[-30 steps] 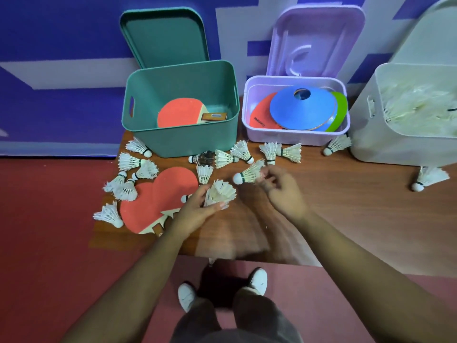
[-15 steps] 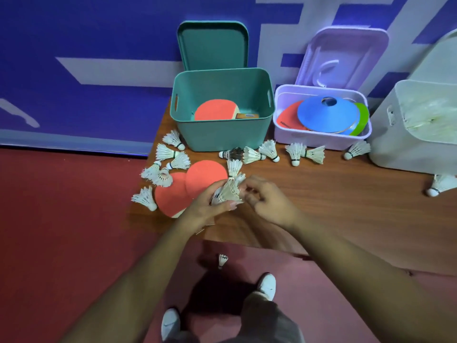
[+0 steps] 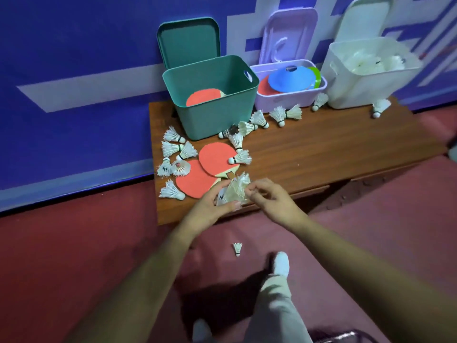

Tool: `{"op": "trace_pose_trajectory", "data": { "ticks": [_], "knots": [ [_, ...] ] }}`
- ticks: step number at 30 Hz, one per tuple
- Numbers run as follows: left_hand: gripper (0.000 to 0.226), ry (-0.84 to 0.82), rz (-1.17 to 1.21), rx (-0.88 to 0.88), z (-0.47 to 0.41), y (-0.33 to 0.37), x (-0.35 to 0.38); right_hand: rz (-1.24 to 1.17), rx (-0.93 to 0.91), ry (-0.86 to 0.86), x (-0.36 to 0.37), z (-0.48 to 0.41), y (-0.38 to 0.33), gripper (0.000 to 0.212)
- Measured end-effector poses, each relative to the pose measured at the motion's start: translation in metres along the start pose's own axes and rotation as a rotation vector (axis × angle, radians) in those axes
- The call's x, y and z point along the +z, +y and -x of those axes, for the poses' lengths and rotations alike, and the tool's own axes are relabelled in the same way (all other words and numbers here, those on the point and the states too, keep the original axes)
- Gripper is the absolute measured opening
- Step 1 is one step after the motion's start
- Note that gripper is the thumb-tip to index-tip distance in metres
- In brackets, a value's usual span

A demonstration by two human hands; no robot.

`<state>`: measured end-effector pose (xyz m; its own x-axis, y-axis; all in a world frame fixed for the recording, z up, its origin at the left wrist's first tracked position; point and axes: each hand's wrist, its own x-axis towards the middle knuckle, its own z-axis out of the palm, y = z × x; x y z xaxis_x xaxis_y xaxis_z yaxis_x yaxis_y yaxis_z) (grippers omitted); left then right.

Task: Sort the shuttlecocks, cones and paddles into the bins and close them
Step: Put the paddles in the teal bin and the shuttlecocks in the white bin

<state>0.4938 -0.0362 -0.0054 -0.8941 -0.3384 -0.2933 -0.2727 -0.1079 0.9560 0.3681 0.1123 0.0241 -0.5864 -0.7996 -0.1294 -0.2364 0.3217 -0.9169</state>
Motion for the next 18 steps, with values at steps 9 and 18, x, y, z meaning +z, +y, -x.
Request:
{"op": "trace_pose_trajectory", "data": {
  "ticks": [9,18],
  "knots": [
    [0.06,-0.184,-0.012,-0.075,0.003,-0.061,0.038,-0.01,0.158,0.096,0.016,0.053,0.063,0.018],
    [0.061,-0.15,0.126,-0.177,-0.055,-0.22,0.053,-0.218,0.219,0.218,0.038,0.044,0.203,0.025]
  ]
}}
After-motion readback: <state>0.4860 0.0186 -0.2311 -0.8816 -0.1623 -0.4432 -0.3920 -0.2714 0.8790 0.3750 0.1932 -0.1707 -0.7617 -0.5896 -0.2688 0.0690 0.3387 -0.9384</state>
